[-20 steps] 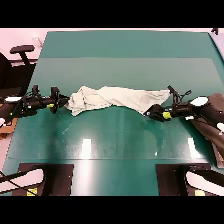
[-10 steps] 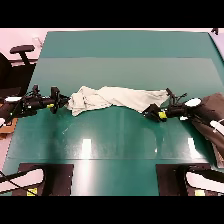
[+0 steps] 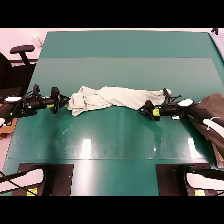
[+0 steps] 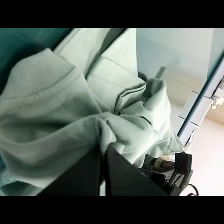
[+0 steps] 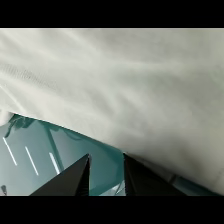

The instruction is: Fold the shirts.

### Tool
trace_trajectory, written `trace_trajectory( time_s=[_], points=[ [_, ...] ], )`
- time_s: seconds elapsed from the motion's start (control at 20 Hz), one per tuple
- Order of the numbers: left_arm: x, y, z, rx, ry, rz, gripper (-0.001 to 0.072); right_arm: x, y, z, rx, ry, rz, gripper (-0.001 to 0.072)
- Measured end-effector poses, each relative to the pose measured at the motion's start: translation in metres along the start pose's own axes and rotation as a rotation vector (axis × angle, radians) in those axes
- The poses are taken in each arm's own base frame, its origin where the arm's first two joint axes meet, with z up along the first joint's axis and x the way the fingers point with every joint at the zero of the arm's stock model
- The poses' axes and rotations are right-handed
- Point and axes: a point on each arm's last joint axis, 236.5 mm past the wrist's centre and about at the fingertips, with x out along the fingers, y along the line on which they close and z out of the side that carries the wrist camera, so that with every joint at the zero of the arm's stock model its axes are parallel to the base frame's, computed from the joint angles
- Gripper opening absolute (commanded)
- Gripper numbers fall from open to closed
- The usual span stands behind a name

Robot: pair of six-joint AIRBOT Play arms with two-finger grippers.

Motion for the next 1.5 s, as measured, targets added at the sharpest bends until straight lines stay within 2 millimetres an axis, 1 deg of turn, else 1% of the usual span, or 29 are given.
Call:
trace_trajectory(
  time_s=[0.15,0.25,0.45,0.6,0.85,1.0,1.05,1.15,1.25,1.45,1.5],
  points=[
    [0.0,0.0,-0.001,0.001,0.003,-0.001,0.0024,-0.011,0.003,0.003,-0.044,-0.03,-0.014,0.0498],
    [0.0,0.0,-0.001,0.002,0.005,-0.001,0.0023,-0.026,0.009,0.01,-0.058,-0.064,-0.002,0.0497],
    [0.0,0.0,-0.001,0.002,0.006,-0.001,0.0023,-0.065,0.011,0.028,-0.045,-0.135,0.031,0.0498],
    [0.0,0.0,-0.001,0.002,0.005,-0.001,0.0023,-0.085,-0.003,0.034,-0.023,-0.143,0.021,0.0498],
    [0.0,0.0,0.0,0.002,-0.001,0.0,0.0023,-0.106,-0.034,0.049,-0.012,-0.185,-0.037,0.0491],
    [0.0,0.0,0.002,0.002,-0.008,0.002,0.0023,-0.104,-0.052,0.054,0.001,-0.178,-0.064,0.0492],
    [0.0,0.0,0.002,0.002,-0.009,0.002,0.0023,-0.102,-0.055,0.056,-0.004,-0.172,-0.064,0.0492],
    [0.0,0.0,0.002,0.002,-0.01,0.002,0.0023,-0.1,-0.054,0.064,-0.04,-0.174,-0.056,0.0493],
    [0.0,0.0,0.003,0.002,-0.011,0.002,0.0023,-0.107,-0.051,0.083,-0.091,-0.212,-0.069,0.0492],
    [0.0,0.0,0.003,0.002,-0.011,0.002,0.0024,-0.126,-0.025,0.12,-0.167,-0.27,-0.052,0.049],
    [0.0,0.001,0.003,0.002,-0.012,0.002,0.0023,-0.129,-0.02,0.129,-0.181,-0.278,-0.048,0.0474]
  ],
)
